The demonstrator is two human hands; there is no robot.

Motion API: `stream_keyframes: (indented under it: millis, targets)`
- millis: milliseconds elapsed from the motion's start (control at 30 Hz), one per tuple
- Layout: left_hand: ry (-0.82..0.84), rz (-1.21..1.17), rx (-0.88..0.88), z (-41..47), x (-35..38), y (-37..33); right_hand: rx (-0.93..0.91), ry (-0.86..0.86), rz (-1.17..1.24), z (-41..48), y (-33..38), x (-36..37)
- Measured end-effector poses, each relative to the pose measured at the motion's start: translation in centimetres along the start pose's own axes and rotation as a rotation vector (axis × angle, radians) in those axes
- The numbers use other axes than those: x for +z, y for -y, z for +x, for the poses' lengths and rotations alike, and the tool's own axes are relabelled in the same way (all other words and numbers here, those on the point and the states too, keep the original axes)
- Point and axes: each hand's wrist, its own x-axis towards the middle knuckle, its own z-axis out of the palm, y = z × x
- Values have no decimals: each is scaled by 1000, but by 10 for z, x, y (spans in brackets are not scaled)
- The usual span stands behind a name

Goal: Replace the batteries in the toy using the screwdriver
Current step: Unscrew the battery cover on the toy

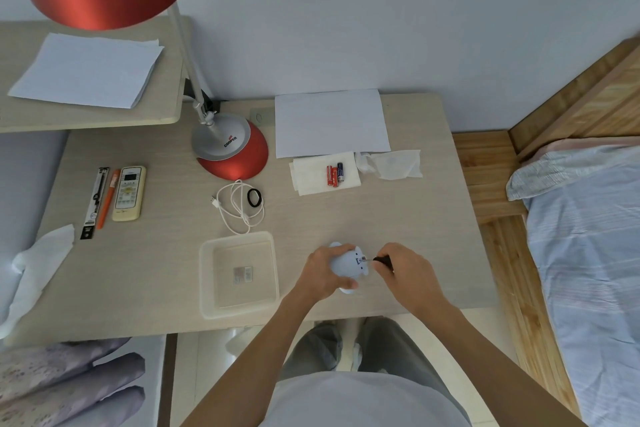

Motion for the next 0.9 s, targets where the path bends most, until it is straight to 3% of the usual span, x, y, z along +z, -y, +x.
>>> stream_keyframes:
  millis: [800,900]
  targets:
    - [9,14,1,-2,-2,-2,28,-12,71,-2,-6,6]
    - [17,13,-3,-3,-4,-4,86,-10,176,2,-12,5]
